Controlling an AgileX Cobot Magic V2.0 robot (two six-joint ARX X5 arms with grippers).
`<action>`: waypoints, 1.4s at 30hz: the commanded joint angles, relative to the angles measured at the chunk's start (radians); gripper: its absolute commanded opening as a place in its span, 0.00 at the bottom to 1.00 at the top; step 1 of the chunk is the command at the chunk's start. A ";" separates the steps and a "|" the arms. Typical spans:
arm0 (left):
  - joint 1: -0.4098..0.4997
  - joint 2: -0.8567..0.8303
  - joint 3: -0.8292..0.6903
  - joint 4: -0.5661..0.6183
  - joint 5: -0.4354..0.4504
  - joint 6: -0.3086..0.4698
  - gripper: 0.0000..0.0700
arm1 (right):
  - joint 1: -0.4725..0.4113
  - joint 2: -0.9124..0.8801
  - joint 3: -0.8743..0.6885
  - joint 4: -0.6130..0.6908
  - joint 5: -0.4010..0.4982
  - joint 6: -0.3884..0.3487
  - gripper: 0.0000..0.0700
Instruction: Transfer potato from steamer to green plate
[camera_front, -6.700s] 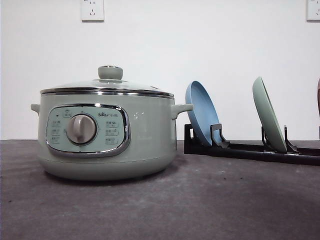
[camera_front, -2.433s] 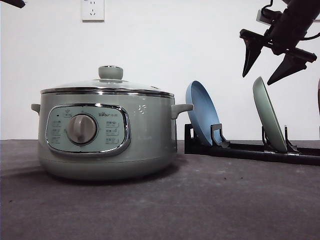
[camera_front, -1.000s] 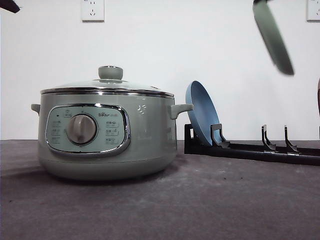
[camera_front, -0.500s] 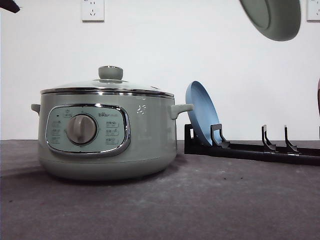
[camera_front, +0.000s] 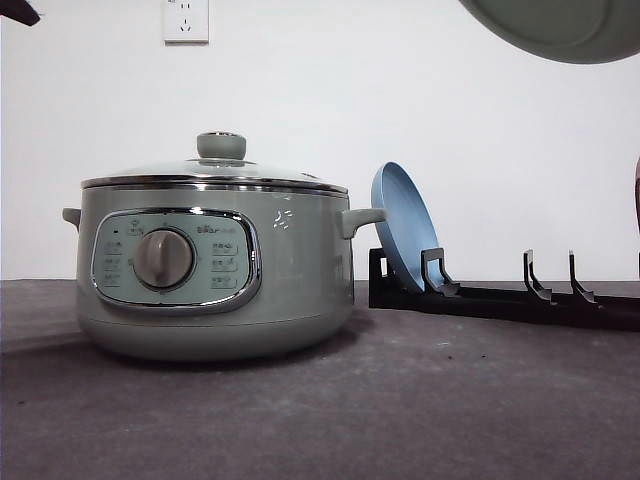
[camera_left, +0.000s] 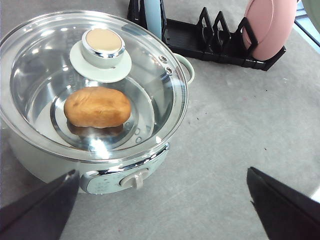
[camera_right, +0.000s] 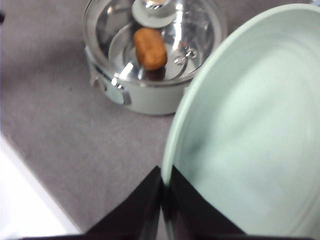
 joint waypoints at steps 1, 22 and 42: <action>-0.004 0.006 0.023 0.010 0.005 0.013 1.00 | 0.057 0.010 -0.022 0.001 0.048 0.053 0.01; -0.004 0.006 0.023 0.008 0.005 0.012 1.00 | 0.287 0.166 -0.661 0.342 0.186 0.338 0.01; -0.004 0.006 0.023 0.008 0.005 0.014 1.00 | 0.285 0.398 -0.685 0.500 0.155 0.351 0.28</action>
